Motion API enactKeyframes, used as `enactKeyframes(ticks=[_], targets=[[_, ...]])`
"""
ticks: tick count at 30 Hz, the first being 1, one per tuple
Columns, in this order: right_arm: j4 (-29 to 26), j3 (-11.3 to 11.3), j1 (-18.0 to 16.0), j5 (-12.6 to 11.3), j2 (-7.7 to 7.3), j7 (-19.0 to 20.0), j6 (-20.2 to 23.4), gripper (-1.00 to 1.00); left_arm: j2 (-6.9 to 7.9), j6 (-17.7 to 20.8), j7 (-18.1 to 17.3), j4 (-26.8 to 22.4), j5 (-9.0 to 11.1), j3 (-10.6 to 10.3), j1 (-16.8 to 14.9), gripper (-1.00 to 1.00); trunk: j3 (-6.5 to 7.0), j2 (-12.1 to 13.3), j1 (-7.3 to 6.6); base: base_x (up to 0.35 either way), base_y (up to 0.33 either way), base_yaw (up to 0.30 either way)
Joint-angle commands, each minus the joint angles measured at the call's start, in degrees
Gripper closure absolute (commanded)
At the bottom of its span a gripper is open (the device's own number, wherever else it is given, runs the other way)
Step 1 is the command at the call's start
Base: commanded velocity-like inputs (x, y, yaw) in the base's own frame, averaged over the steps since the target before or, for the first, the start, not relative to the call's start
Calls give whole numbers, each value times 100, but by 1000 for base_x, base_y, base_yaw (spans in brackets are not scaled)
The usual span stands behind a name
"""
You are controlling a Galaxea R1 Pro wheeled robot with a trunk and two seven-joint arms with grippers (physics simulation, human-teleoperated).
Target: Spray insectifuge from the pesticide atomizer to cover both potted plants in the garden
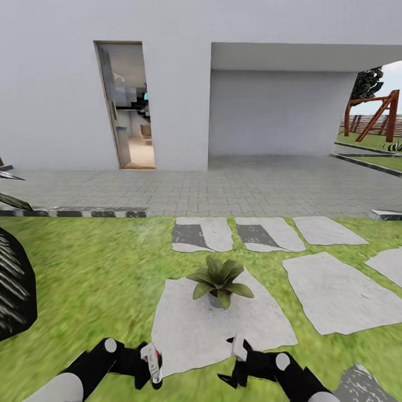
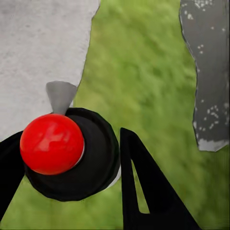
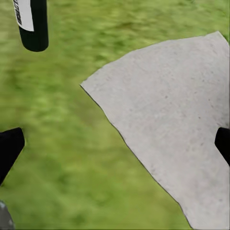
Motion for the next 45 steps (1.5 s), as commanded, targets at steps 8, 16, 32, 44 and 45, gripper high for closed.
enactKeyframes(ticks=[8,16,32,44,45], targets=[[-2,172,-98,67,204,360,-24,100,-377,116,-17,-158,-751,10,-11,100,-6,-2,-1,0,0,0],[-7,375,-111,61,325,387,-24,100,-748,262,-16,-193,-1049,2,-17,100,-6,-2,-1,0,0,0],[-11,377,-130,60,468,387,-33,100,-967,289,47,-194,-1036,-601,-16,100,-6,-2,-1,0,0,0],[-88,377,-132,60,555,387,-31,100,-1037,290,53,-484,-1027,-577,37,100,-6,-2,-1,0,0,0],[-89,377,-132,60,555,387,-32,100,-1037,290,52,-484,-1027,-580,39,100,-6,-2,-1,0,0,0]])
